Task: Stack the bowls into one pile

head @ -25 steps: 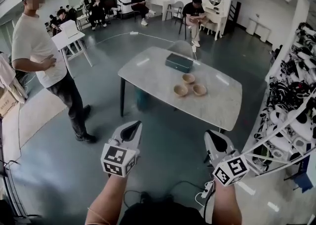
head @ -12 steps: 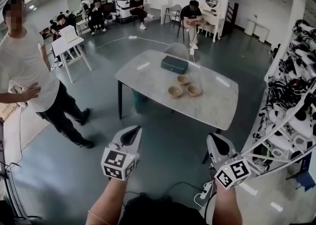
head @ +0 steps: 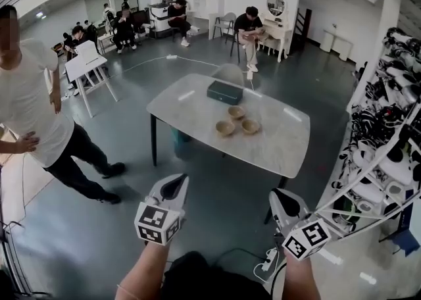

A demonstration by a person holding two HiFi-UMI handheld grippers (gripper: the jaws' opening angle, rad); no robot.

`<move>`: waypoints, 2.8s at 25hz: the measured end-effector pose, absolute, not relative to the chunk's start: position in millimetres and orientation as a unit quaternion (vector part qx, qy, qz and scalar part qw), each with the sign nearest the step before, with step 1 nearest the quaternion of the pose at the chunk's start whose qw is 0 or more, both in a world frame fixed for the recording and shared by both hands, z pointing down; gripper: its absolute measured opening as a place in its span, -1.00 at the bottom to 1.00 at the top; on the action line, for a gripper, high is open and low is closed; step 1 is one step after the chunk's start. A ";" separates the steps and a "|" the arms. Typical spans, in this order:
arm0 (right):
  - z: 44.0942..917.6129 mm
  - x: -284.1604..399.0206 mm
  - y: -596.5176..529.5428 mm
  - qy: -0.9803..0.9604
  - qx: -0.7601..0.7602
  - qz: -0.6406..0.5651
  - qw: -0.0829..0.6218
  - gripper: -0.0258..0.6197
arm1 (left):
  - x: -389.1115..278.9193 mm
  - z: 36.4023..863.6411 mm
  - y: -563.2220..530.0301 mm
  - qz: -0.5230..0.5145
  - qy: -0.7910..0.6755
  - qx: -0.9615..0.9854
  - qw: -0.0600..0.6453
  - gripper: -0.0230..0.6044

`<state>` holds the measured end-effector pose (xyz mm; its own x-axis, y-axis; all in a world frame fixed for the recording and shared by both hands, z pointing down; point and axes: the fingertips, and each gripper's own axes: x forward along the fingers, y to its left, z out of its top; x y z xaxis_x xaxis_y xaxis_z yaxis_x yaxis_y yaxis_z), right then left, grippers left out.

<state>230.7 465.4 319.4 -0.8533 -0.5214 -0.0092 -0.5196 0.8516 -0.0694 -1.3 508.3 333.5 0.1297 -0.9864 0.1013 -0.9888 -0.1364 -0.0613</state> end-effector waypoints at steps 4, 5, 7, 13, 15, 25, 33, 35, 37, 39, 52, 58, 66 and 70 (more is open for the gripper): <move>332.2 227.2 460.4 0.964 -0.261 -0.045 0.005 -0.91 | -1.2 345.4 495.5 0.061 -0.654 0.754 0.016 -0.90; 333.8 226.6 457.3 0.964 -0.261 -0.047 0.003 -0.91 | -1.8 348.7 490.7 0.061 -0.653 0.754 0.019 -0.90; 337.5 223.9 448.5 0.964 -0.261 -0.053 0.000 -0.91 | -4.5 355.9 479.9 0.060 -0.650 0.757 0.028 -0.90; 345.6 206.1 397.6 0.961 -0.268 -0.063 -0.008 -0.91 | -23.6 380.2 425.8 0.065 -0.639 0.765 0.047 -0.89; 345.5 195.7 378.4 0.961 -0.271 -0.055 -0.014 -0.91 | -34.4 386.5 403.6 0.065 -0.636 0.767 0.050 -0.90; 342.4 105.6 259.5 0.958 -0.277 -0.075 -0.020 -0.91 | -115.5 379.8 269.4 0.060 -0.615 0.785 0.044 -0.89; 344.7 19.4 172.5 0.955 -0.278 -0.099 -0.026 -0.91 | -192.6 378.2 187.0 0.063 -0.605 0.793 0.041 -0.90; 349.1 0.4 158.7 0.956 -0.274 -0.101 -0.030 -0.91 | -208.4 381.0 172.9 0.064 -0.602 0.795 0.039 -0.89; 354.6 -12.9 148.8 0.956 -0.272 -0.102 -0.035 -0.91 | -218.8 384.4 161.6 0.064 -0.599 0.797 0.041 -0.89; 357.2 -21.1 142.6 0.956 -0.273 -0.104 -0.037 -0.91 | -224.8 386.3 152.0 0.068 -0.594 0.800 0.042 -0.89; 411.9 -7.0 106.9 0.931 -0.315 -0.170 -0.067 -0.91 | -215.9 435.2 106.7 0.098 -0.545 0.826 0.103 -0.89; 426.9 6.3 70.1 0.929 -0.312 -0.186 -0.069 -0.91 | -200.8 446.6 75.3 0.103 -0.540 0.828 0.113 -0.89; 442.5 18.0 -9.5 0.937 -0.279 -0.196 -0.078 -0.91 | -177.9 462.1 2.4 0.114 -0.549 0.817 0.137 -0.89; 455.3 33.2 -62.5 0.940 -0.260 -0.204 -0.083 -0.91 | -155.3 465.6 -44.5 0.123 -0.553 0.813 0.132 -0.89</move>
